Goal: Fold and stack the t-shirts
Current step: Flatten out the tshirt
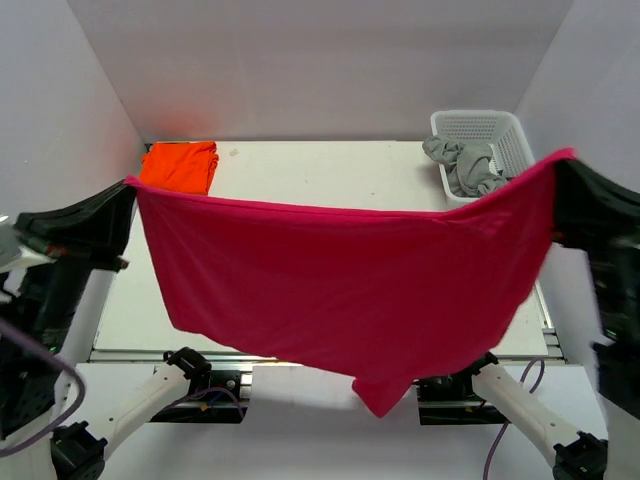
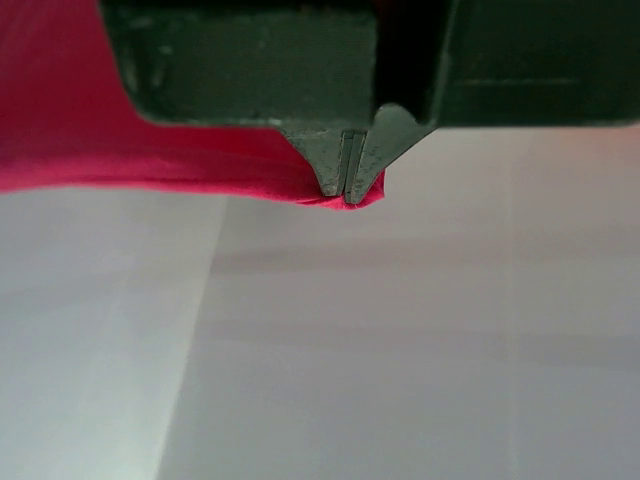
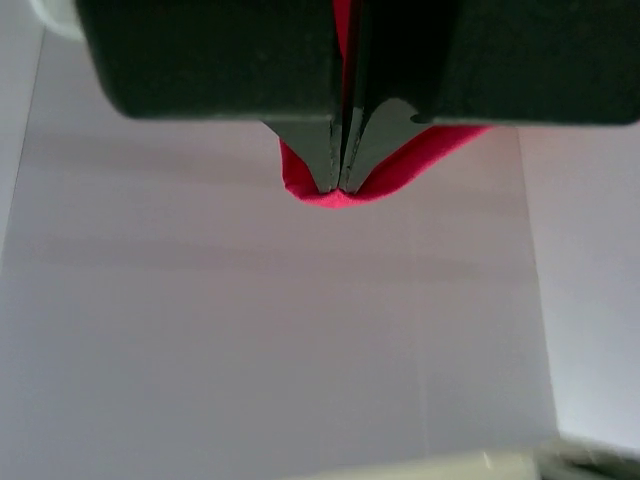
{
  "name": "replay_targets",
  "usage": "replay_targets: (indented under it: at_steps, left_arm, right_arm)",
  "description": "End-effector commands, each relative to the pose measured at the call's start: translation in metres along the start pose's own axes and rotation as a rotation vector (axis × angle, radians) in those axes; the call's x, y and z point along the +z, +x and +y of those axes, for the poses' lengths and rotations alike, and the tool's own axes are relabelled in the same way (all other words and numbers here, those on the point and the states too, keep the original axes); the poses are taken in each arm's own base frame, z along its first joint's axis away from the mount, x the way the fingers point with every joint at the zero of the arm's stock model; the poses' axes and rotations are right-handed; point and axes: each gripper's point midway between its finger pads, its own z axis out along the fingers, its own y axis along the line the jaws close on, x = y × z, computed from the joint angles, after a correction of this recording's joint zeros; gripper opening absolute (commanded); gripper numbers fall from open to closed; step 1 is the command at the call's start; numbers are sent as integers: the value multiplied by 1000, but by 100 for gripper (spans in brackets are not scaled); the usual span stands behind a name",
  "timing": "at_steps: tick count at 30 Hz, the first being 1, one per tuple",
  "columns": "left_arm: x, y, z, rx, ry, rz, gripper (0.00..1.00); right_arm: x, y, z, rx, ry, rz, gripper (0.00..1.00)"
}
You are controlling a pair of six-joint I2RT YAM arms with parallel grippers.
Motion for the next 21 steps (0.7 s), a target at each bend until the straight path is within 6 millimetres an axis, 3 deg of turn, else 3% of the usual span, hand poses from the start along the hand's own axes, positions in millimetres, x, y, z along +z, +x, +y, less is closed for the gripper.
replay_targets:
  at_steps: [1, 2, 3, 4, 5, 6, 7, 8, 10, 11, 17, 18, 21]
  left_arm:
    - [29, 38, 22, 22, -132, 72, 0]
    - [33, 58, 31, 32, -183, 107, 0]
    - [36, 64, 36, 34, -208, 105, 0]
    - [39, 75, 40, 28, -229, 117, 0]
    - [40, 98, 52, 44, -294, 154, 0]
    - [41, 105, 57, 37, -327, 152, 0]
    - [40, 128, 71, 61, -404, 194, 0]
    - [39, 137, 78, 71, -443, 204, 0]
    - [36, 170, 96, 105, -550, 266, 0]
    - [35, 182, 101, 112, -587, 288, 0]
    - [26, 252, 139, 213, -841, 415, 0]
    - [30, 269, 142, 235, -861, 454, 0]
    - [31, 293, 153, 277, -942, 494, 0]
  right_arm:
    - [15, 36, -8, -21, 53, 1, 0]
    - [16, 39, -11, -14, 76, -15, 0]
    - [20, 77, -13, -14, 94, 47, 0]
    - [24, 81, -15, -12, 111, 35, 0]
    - [25, 93, -20, -3, 146, 53, 0]
    - [26, 140, -25, -15, 181, 146, 0]
    - [26, 150, -32, -7, 229, 156, 0]
    - [26, 182, -33, -17, 244, 219, 0]
    - [22, 206, -47, -28, 329, 242, 0]
    - [20, 228, -49, -42, 340, 281, 0]
    - [31, 296, -54, -83, 387, 408, 0]
    - [31, 316, -61, -107, 428, 456, 0]
    - [33, 327, -70, -135, 493, 472, 0]
